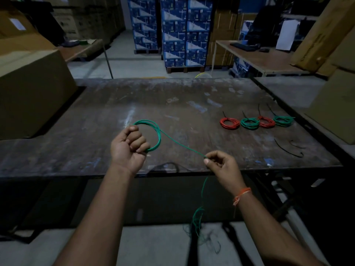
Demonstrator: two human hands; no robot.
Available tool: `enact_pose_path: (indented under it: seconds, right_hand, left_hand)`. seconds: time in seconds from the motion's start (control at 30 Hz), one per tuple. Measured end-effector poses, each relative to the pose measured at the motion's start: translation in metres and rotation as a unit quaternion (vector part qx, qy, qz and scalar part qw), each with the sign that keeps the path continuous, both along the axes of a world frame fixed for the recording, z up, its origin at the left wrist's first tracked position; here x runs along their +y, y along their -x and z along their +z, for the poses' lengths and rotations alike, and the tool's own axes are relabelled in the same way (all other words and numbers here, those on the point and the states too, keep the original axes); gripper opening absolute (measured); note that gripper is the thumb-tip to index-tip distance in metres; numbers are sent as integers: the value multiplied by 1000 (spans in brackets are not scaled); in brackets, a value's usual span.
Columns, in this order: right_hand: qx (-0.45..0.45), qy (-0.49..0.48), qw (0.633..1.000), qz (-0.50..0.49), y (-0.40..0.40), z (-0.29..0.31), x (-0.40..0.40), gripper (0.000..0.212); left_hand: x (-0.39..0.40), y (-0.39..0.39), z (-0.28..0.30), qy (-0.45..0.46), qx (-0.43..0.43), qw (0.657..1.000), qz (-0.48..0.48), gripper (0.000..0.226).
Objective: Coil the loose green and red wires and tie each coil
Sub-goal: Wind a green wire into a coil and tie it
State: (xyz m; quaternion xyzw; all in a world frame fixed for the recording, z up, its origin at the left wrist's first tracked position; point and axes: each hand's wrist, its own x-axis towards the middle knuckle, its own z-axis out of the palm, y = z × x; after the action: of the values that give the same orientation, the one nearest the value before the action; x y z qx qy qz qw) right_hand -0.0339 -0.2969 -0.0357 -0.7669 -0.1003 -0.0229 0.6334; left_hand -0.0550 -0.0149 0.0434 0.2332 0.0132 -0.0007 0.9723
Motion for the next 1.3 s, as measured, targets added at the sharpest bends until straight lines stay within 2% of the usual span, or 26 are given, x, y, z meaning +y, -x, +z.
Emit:
enact_pose_path:
  seconds: [0.13, 0.27, 0.37, 0.57, 0.83, 1.0, 1.13, 1.3]
  right_hand:
    - [-92, 48, 994, -17, 4, 18, 6, 12]
    - [-203, 162, 965, 45, 9, 43, 15, 8]
    - [-267, 191, 940, 97, 14, 60, 28, 6]
    - [-354, 213, 903, 115, 18, 87, 54, 10]
    - [-326, 187, 919, 117, 17, 100, 79, 9]
    - [-326, 236, 912, 85, 22, 87, 90, 8]
    - [-294, 280, 913, 42, 25, 63, 100, 11]
    - [-167, 219, 961, -28, 43, 21, 121, 16]
  left_hand:
    - [-5, -3, 0, -55, 36, 998, 18, 35]
    - [-16, -3, 3, -147, 49, 987, 47, 30]
    - [-29, -1, 2, -231, 44, 969, 81, 29]
    - [-44, 9, -5, -388, 14, 915, 109, 33]
    - [-33, 21, -15, -455, -51, 889, 30, 30]
    - [-16, 35, -19, -481, -40, 875, -26, 33]
    - [0, 44, -26, -436, -62, 895, -75, 28]
    - [19, 49, -38, -330, -38, 941, -61, 26]
